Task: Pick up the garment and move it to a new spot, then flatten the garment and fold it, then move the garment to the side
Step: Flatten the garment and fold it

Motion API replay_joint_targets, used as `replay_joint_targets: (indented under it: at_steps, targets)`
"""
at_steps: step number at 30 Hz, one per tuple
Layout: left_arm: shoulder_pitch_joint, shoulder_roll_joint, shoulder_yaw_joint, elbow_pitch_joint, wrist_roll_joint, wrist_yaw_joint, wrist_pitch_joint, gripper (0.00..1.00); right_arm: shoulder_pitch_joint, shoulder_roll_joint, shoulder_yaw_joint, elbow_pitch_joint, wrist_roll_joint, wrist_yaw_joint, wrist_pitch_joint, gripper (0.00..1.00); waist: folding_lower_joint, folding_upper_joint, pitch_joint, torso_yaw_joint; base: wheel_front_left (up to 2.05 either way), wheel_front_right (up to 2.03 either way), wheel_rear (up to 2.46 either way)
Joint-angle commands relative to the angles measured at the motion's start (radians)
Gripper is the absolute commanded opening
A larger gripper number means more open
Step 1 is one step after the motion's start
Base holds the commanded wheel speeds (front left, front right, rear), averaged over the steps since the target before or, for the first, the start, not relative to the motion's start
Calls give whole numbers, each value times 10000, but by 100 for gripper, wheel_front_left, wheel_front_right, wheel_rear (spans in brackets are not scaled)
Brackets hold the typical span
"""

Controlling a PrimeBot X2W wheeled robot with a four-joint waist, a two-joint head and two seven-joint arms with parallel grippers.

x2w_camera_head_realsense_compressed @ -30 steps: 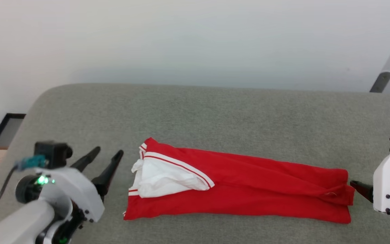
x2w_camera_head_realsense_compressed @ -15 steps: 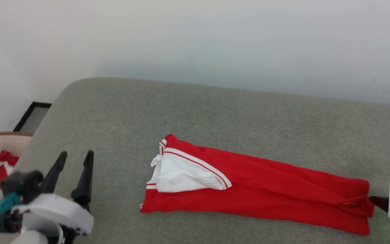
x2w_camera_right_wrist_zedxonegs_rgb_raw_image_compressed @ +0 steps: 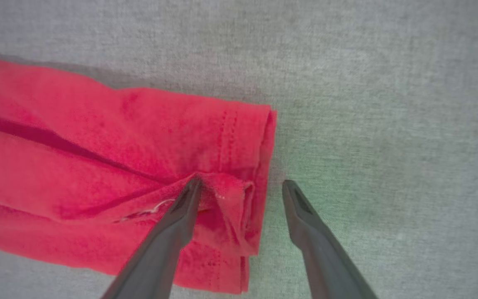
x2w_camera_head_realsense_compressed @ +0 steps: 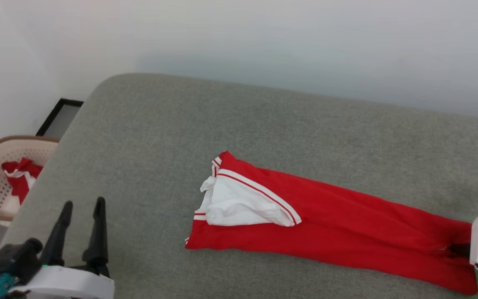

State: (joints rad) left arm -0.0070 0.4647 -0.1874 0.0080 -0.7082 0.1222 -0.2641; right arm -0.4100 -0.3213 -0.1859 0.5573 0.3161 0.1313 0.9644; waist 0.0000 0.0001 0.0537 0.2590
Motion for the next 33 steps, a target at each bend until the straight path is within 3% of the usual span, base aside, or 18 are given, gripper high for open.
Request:
replay_joint_targets:
  at_steps: [1,2,16,27,33]
  targets:
    - [133,-176,197,-13,173,-128,5,100,-91,35,135,189,91,-11,-52,98,0,-1,168,122,0,0,0]
    - [158,-357,368,-4,296,-240,5,100,-144,36,249,323,177,-9,-150,0,0,-1,217,148,0,0,0]
    - [468,-1985,2112,330,1510,-1494,4,100,-488,-494,1315,1133,1556,-11,-999,0,0,-1,469,115,0,0,0]
    - [517,-2427,2827,237,1985,-1906,4,100,-713,-1506,1563,1167,2053,-14,-1407,0,0,-1,500,-240,0,0,0]
    - [538,-2525,2980,259,2105,-2026,4,100,-919,-2193,1430,1220,1776,-13,-1559,0,0,-1,503,-509,0,0,0]
